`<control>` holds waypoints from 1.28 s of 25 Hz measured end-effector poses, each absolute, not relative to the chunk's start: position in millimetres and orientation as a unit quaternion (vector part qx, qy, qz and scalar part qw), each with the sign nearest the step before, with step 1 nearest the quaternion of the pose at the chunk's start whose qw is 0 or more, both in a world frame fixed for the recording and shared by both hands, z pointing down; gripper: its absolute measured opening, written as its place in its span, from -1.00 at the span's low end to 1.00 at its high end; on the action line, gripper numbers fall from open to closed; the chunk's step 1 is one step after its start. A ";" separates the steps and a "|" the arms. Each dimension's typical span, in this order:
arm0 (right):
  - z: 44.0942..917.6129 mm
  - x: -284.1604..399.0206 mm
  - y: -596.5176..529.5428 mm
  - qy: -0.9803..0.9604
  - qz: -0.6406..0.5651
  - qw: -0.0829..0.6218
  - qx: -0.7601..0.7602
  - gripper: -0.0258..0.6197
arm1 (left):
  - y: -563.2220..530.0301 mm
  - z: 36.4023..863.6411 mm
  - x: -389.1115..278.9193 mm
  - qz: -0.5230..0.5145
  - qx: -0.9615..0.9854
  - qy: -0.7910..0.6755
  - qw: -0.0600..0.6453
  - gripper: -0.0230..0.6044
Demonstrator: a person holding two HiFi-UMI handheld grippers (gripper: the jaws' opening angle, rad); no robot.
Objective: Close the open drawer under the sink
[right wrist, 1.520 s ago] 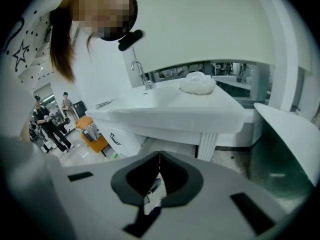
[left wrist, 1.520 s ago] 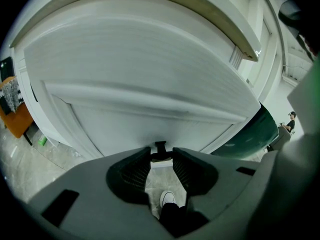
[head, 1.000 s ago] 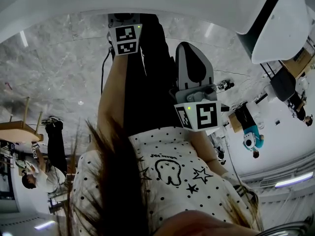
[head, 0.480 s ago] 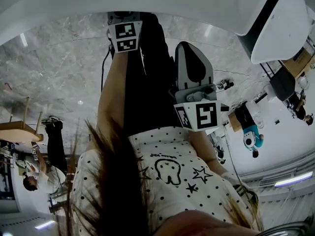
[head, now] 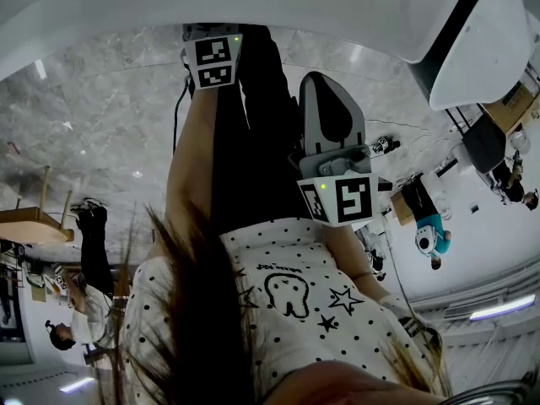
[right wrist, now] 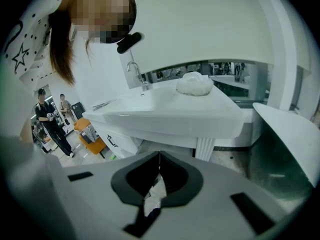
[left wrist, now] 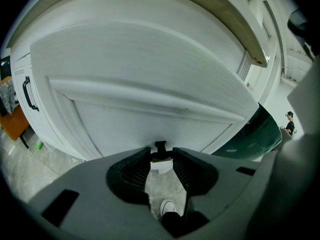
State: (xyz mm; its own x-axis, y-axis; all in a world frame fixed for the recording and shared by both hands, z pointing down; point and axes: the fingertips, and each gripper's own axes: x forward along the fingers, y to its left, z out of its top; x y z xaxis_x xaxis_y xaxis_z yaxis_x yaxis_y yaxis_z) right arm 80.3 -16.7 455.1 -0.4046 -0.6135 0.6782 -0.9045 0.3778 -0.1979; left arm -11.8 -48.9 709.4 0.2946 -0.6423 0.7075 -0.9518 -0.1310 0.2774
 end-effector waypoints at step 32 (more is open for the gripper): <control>471.5 81.5 -20.8 -0.784 0.292 0.267 0.479 -0.88 | -70.0 716.5 -15.8 0.204 0.720 -0.559 0.357 -0.48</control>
